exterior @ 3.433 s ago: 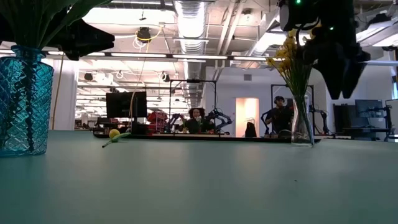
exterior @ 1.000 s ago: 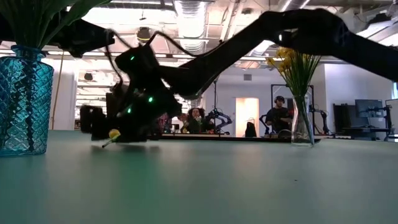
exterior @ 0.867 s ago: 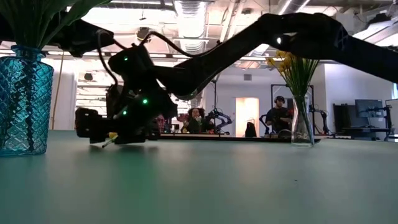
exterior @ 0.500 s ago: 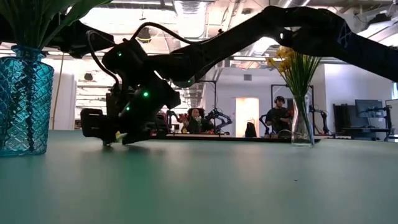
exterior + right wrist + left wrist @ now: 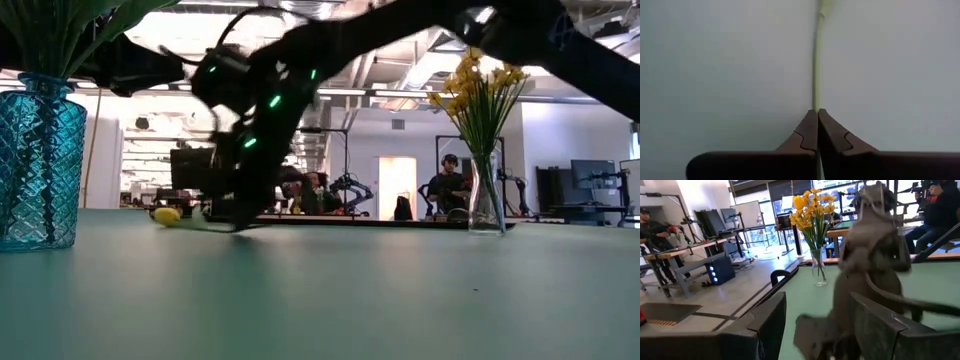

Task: Sort flowers into vase by color
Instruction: Put the yellow flower into the transparent flower vase

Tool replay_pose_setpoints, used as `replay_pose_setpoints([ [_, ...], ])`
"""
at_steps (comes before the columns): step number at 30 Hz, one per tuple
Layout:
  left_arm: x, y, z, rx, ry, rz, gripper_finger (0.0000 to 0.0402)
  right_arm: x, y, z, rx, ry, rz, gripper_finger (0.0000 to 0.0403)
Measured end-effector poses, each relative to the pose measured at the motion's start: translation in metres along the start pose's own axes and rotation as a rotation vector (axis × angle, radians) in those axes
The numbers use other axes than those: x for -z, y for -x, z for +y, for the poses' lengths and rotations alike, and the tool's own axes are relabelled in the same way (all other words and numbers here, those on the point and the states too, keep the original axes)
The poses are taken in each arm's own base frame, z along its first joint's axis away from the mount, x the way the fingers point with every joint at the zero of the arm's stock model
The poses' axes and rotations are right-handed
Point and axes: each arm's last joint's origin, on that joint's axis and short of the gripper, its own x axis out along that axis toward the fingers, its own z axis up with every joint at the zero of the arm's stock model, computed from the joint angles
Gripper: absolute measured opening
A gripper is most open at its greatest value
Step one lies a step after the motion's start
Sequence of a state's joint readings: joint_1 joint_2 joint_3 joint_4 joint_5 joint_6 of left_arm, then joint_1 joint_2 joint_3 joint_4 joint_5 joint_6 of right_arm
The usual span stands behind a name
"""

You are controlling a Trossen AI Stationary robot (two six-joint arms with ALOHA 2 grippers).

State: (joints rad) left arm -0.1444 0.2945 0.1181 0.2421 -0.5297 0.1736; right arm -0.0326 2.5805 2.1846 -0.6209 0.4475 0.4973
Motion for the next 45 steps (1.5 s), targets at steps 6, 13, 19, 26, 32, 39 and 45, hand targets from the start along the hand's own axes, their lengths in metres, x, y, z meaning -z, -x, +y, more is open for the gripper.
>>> replay_pose_setpoints([
  [6, 0.000, 0.000, 0.000, 0.000, 0.003, 0.001, 0.0199, -0.013, 0.064, -0.031, 0.063, 0.059, 0.225, 0.0017],
  [13, 0.000, 0.000, 0.000, 0.001, 0.021, 0.000, 0.0199, 0.012, 0.114, -0.042, 0.165, 0.134, 0.320, 0.0017],
  [19, 0.000, 0.000, 0.000, 0.003, 0.034, 0.002, 0.0199, 0.073, 0.147, -0.066, 0.208, -0.042, 0.282, 0.0017],
  [26, 0.001, 0.000, 0.000, 0.004, 0.032, 0.006, 0.0199, 0.174, 0.197, -0.090, 0.157, -0.285, 0.305, 0.0021],
  [32, 0.001, 0.000, 0.000, 0.002, 0.033, 0.005, 0.0199, 0.227, 0.241, -0.100, 0.104, -0.406, 0.304, 0.0028],
  [39, -0.002, 0.000, 0.000, -0.002, 0.062, -0.019, 0.0199, 0.249, 0.265, -0.099, 0.034, -0.441, 0.326, 0.0044],
  [45, -0.003, 0.000, 0.001, -0.004, 0.073, -0.029, 0.0199, 0.250, 0.265, -0.099, 0.027, -0.452, 0.463, 0.0108],
])
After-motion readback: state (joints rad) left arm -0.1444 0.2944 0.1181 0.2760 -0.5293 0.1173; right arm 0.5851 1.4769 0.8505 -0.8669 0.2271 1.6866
